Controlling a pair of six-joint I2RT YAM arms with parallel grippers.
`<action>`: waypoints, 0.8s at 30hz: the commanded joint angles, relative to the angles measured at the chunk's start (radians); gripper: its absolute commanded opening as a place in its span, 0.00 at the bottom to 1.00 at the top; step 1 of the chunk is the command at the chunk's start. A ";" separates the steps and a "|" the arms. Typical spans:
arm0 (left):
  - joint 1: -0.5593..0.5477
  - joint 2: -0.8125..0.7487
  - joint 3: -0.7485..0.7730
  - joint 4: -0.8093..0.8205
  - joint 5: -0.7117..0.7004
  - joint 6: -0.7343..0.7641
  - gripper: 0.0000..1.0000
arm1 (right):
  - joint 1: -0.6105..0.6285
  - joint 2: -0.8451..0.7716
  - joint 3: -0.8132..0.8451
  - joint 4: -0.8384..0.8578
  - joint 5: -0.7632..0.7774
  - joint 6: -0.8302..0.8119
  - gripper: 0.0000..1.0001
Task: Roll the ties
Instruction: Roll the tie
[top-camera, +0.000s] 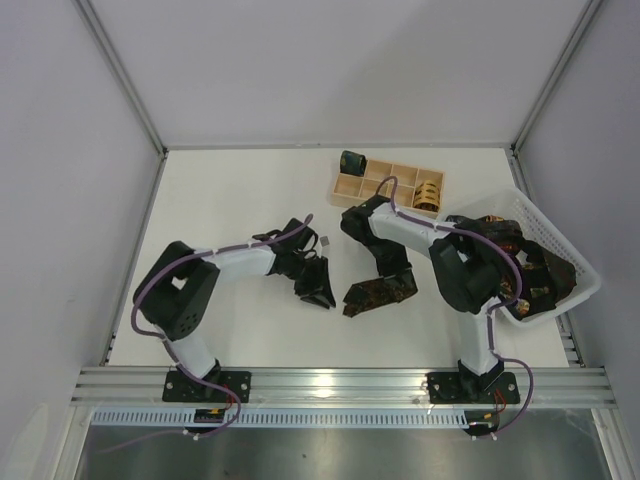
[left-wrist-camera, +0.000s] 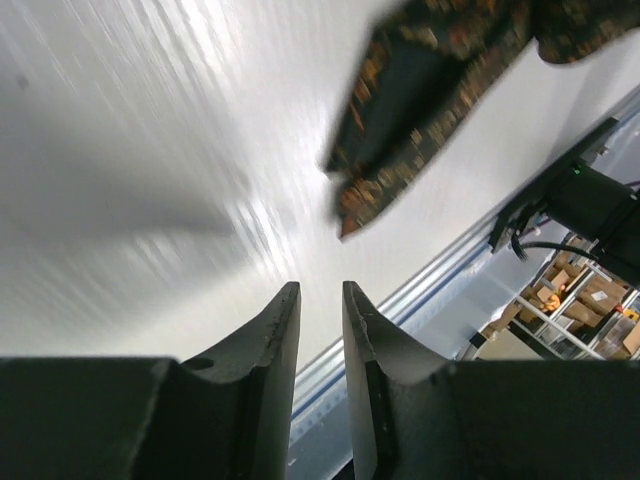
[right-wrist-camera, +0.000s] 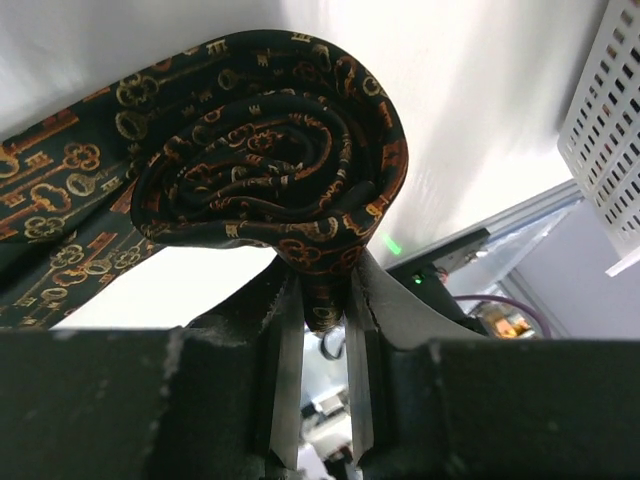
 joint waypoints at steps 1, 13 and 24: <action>-0.009 -0.110 -0.025 -0.020 0.001 -0.003 0.29 | 0.027 0.038 0.086 -0.116 0.071 0.090 0.00; 0.023 -0.170 -0.027 -0.060 -0.057 0.011 0.30 | 0.077 0.067 0.125 -0.159 0.139 0.142 0.00; 0.041 0.095 0.182 0.083 -0.063 -0.087 0.26 | 0.011 0.019 0.137 -0.158 0.212 0.070 0.00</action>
